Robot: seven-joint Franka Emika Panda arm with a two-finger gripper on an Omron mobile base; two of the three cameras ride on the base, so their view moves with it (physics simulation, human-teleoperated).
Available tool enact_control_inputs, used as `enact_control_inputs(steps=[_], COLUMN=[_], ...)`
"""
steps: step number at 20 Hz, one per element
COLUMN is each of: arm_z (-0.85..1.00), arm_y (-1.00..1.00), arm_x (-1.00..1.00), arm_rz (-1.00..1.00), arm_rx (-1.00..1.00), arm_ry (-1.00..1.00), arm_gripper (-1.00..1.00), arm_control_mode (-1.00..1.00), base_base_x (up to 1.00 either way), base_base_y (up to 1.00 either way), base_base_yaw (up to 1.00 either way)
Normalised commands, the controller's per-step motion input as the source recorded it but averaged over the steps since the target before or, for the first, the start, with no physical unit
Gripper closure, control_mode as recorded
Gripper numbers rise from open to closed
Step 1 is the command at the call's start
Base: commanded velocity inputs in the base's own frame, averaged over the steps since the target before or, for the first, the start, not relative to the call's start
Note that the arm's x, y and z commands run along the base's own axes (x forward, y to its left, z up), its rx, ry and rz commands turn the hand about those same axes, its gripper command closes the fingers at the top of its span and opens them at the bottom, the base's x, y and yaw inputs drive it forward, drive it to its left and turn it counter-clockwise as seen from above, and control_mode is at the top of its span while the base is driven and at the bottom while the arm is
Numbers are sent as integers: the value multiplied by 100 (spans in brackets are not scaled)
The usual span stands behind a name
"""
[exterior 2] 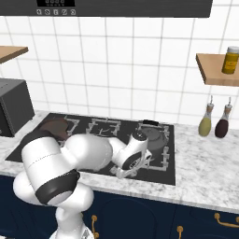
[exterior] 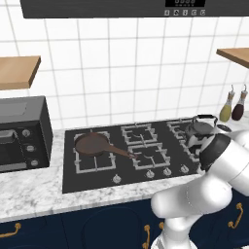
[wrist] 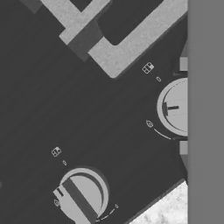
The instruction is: Pick the kettle from the counter and place it on a stove burner. Then turn the burner on.
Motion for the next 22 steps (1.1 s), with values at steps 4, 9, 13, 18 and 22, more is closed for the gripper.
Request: enact_control_inputs(steps=[4, 9, 13, 18, 22], arm_z=[-9, 0, 15, 40, 67], arm_y=[5, 0, 0, 0, -3], arm_x=[0, 0, 0, 0, 0], arm_rz=[25, 0, 0, 0, 0], arm_rx=[-9, 0, 0, 0, 0], arm_ry=[0, 0, -4, -17, -28], arm_gripper=[-100, -100, -100, -100, -100], arm_control_mode=[-100, -100, -100, -100, -100], base_base_x=[0, 0, 0, 0, 0], base_base_y=[0, 0, 0, 0, 0], base_base_yaw=[0, 0, 0, 0, 0])
